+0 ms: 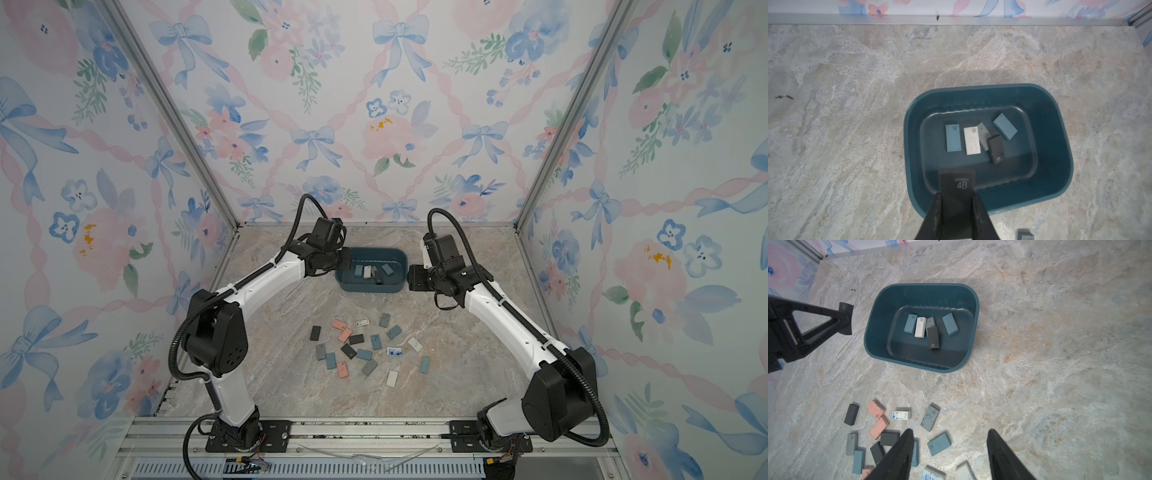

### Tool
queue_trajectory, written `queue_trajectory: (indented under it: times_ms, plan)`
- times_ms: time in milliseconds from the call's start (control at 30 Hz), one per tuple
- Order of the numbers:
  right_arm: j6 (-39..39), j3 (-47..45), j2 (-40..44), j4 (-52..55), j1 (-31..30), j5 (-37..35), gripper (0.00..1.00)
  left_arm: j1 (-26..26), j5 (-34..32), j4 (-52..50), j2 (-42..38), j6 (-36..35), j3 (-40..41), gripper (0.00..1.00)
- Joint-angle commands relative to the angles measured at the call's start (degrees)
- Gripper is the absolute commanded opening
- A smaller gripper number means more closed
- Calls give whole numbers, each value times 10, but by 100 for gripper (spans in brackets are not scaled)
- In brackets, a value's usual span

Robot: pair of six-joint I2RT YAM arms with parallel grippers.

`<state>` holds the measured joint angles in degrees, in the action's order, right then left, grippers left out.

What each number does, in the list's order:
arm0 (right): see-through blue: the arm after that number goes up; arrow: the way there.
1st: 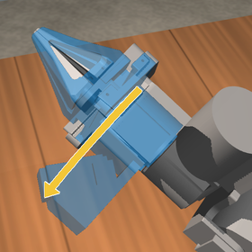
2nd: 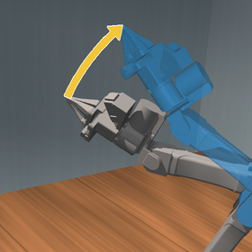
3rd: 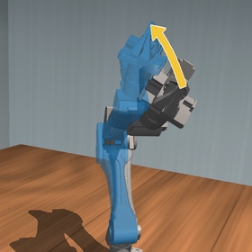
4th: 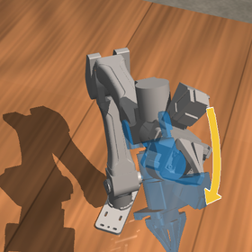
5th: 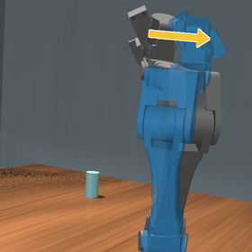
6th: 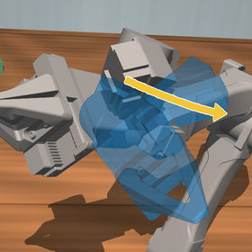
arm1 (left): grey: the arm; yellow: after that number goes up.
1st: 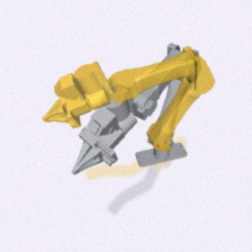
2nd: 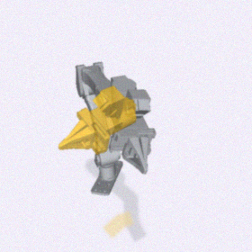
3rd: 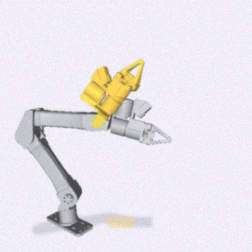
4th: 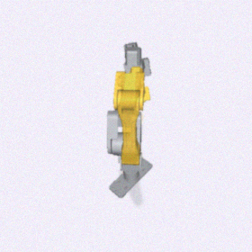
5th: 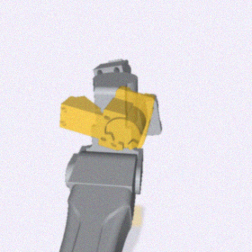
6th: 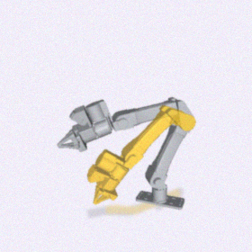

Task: Put the eraser in the storage box
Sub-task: Place the eraser in the storage box.

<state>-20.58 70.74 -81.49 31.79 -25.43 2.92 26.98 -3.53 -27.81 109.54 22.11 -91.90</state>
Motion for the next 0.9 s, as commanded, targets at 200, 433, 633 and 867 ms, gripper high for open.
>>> queue_trajectory:
  times_ms: [200,433,633,867]
  plan:
    - [-12,-22,16,-13,16,9,59,6,-12,-45,112,-23,-105,18]
    - [-13,-27,15,-16,26,14,59,7,-44,-45,171,-6,-140,17]
    - [-10,-27,18,-8,33,17,59,8,-67,-45,197,4,-150,17]
    - [-10,-30,24,-5,39,17,59,8,-77,-45,214,10,-153,18]
